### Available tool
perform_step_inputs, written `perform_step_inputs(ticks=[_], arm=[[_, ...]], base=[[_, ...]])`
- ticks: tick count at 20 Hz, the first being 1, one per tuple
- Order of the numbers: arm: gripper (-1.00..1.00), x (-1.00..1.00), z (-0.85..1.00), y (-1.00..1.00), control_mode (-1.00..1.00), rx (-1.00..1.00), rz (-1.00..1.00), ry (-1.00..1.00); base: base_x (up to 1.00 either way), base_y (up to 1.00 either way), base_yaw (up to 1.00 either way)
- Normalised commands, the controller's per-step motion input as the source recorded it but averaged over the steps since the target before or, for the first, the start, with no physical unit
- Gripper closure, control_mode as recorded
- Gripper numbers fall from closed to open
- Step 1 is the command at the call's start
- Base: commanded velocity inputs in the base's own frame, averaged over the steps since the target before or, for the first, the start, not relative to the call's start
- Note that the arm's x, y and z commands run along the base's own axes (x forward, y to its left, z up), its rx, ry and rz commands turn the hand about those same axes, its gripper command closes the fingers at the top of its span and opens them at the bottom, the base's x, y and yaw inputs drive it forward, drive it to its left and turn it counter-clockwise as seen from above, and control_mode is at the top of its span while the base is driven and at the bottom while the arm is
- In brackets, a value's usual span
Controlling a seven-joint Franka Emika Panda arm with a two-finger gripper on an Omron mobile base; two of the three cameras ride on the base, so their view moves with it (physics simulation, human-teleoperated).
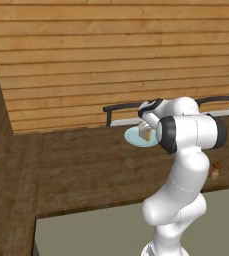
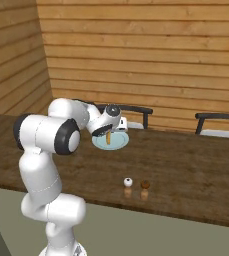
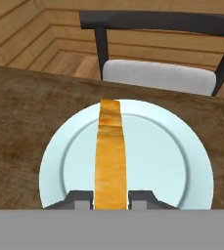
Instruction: Start the toaster. Once the lever pops up, take the bread to the plate on the dining counter.
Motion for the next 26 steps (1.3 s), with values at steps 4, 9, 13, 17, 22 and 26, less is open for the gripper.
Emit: perform_step_inputs(ticks=[4, 9, 13, 17, 22, 26], arm=[[1.00, 0.00, -0.04, 0.00, -1.00, 0.00, 0.00, 0.00], [1.00, 0.00, 0.00, 0.00, -1.00, 0.00, 0.00, 0.00], [1.00, 0.00, 0.00, 0.00, -1.00, 0.00, 0.00, 0.00], [-1.00, 0.00, 0.00, 0.00, -1.00, 0.00, 0.00, 0.00], [-1.00, 0.00, 0.00, 0.00, -1.00, 0.00, 0.00, 0.00], [-1.00, 0.00, 0.00, 0.00, -1.00, 0.00, 0.00, 0.00]], base=[[0.00, 0.00, 0.00], [0.00, 0.00, 0.00], [0.00, 0.00, 0.00], [0.00, 0.00, 0.00], [0.00, 0.00, 0.00], [0.00, 0.00, 0.00]])
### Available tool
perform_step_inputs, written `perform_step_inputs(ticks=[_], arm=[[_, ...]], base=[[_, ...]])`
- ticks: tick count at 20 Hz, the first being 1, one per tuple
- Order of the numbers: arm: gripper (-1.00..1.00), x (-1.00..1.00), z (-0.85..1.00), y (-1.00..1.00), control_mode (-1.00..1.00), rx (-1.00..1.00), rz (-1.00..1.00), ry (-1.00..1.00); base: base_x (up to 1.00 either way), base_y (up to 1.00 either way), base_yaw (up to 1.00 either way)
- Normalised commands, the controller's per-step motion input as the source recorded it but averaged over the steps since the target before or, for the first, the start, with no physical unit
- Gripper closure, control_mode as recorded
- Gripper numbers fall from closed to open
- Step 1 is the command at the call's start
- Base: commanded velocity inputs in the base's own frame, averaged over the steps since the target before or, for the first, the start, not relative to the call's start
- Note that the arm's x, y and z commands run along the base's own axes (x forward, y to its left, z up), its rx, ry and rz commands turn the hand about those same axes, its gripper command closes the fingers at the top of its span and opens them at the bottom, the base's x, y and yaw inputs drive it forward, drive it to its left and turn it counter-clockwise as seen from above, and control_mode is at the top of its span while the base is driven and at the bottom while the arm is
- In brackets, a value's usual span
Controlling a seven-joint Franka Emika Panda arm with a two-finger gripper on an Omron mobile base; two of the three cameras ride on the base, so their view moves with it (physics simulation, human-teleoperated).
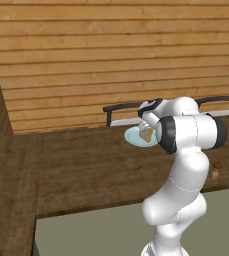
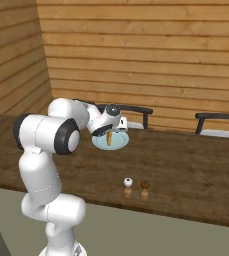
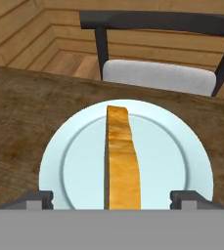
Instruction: Start the toaster. Once the lever pops up, take the bread to the plate on the dining counter.
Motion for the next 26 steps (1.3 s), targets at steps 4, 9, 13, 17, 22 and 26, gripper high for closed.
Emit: perform_step_inputs(ticks=[4, 9, 13, 17, 22, 26], arm=[[-1.00, 0.00, 0.00, 0.00, -1.00, 0.00, 0.00, 0.00], [-1.00, -0.01, 0.00, 0.00, -1.00, 0.00, 0.00, 0.00], [-1.00, -0.14, 0.29, 0.00, -1.00, 0.00, 0.00, 0.00], [-1.00, -0.14, 0.74, 0.18, -1.00, 0.00, -0.06, 0.00], [-1.00, -0.17, 0.77, 0.33, -1.00, -0.03, -0.09, 0.00], [-1.00, -0.35, 0.61, 0.36, -1.00, -0.06, -0.12, 0.00]], base=[[0.00, 0.00, 0.00], [0.00, 0.00, 0.00], [0.00, 0.00, 0.00], [0.00, 0.00, 0.00], [0.00, 0.00, 0.00], [0.00, 0.00, 0.00]])
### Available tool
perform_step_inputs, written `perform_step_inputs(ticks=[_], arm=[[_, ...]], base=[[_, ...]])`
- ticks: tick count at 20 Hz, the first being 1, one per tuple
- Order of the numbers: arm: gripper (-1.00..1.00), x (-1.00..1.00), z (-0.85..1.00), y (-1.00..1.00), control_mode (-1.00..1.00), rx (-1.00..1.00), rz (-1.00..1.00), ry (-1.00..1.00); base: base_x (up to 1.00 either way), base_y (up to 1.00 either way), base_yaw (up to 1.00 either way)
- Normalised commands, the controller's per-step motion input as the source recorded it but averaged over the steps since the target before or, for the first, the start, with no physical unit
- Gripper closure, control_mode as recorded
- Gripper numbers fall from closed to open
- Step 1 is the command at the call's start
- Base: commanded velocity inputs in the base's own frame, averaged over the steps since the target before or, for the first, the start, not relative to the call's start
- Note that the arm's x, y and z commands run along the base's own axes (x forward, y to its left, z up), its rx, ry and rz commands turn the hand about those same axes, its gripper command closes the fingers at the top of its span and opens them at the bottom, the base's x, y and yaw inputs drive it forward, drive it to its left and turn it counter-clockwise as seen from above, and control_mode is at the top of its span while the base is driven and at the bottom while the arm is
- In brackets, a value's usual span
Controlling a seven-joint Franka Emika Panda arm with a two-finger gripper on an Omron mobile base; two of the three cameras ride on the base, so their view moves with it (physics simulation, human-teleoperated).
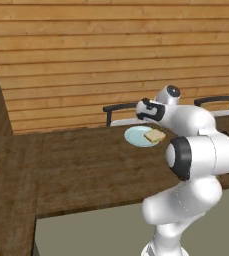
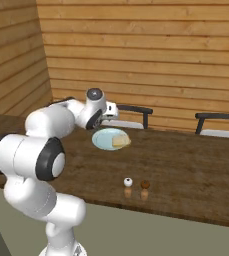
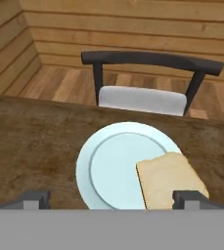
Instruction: Start the toaster. Once the lever pops up, take the bread to the plate on the dining counter.
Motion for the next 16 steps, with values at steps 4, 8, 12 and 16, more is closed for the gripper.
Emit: perform_step_inputs(ticks=[4, 8, 12, 16], arm=[[-1.00, -0.63, 0.47, 0.29, -1.00, -0.03, -0.13, 0.00], [-1.00, -0.84, 0.50, 0.14, -1.00, 0.00, -0.16, 0.01], [-1.00, -0.85, 0.53, 0.02, -1.00, 0.00, -0.13, 0.03], [-1.00, -0.86, 0.41, 0.00, -1.00, 0.01, -0.08, 0.03]], base=[[0.00, 0.00, 0.00], [0.00, 0.00, 0.00], [0.00, 0.00, 0.00], [0.00, 0.00, 0.00]])
